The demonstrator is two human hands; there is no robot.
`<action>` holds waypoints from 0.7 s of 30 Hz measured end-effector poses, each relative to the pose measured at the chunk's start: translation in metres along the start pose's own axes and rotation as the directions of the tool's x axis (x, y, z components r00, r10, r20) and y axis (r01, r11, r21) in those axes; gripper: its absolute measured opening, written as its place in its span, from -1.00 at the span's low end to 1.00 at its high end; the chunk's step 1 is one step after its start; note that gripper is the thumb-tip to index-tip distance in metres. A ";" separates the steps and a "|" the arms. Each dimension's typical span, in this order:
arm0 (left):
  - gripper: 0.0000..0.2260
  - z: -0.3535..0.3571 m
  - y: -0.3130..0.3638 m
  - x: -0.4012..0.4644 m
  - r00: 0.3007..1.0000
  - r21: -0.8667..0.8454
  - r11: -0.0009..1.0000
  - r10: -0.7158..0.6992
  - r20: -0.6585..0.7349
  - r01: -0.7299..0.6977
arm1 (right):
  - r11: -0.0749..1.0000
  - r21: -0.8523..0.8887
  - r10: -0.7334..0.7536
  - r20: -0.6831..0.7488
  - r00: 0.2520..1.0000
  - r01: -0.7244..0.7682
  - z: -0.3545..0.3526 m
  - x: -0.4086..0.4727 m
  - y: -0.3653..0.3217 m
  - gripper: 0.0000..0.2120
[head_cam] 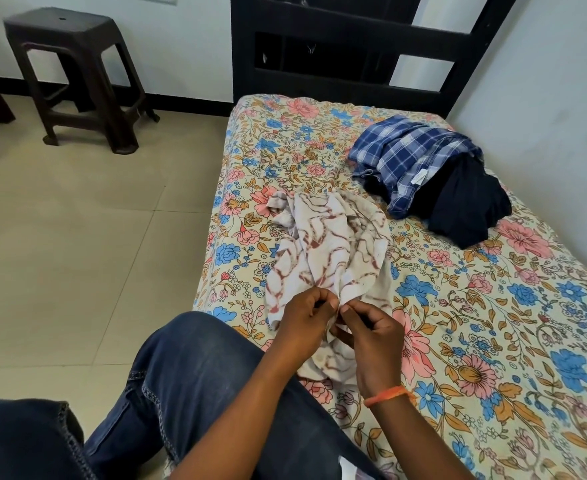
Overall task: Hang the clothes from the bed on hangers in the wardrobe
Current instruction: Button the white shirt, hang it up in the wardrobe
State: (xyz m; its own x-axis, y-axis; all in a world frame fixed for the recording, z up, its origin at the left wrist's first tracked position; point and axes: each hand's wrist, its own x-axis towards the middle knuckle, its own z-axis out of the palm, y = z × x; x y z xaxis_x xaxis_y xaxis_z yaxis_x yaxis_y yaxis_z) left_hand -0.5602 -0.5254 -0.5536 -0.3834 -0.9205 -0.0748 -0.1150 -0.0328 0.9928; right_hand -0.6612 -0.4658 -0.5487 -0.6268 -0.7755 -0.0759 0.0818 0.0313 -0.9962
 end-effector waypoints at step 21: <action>-0.85 -0.002 0.013 -0.005 0.993 0.025 0.999 -0.026 -0.119 0.029 | 0.979 -0.175 -0.097 0.041 0.994 0.102 -0.008 0.010 0.019 -0.93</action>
State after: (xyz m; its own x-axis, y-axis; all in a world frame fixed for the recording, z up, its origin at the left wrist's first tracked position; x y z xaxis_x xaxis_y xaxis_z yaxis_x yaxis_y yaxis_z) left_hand -0.5580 -0.5218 -0.5405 -0.2683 -0.9593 -0.0886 -0.1489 -0.0495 0.9876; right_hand -0.6721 -0.4677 -0.5686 -0.5991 -0.8004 0.0226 -0.1196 0.0615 -0.9909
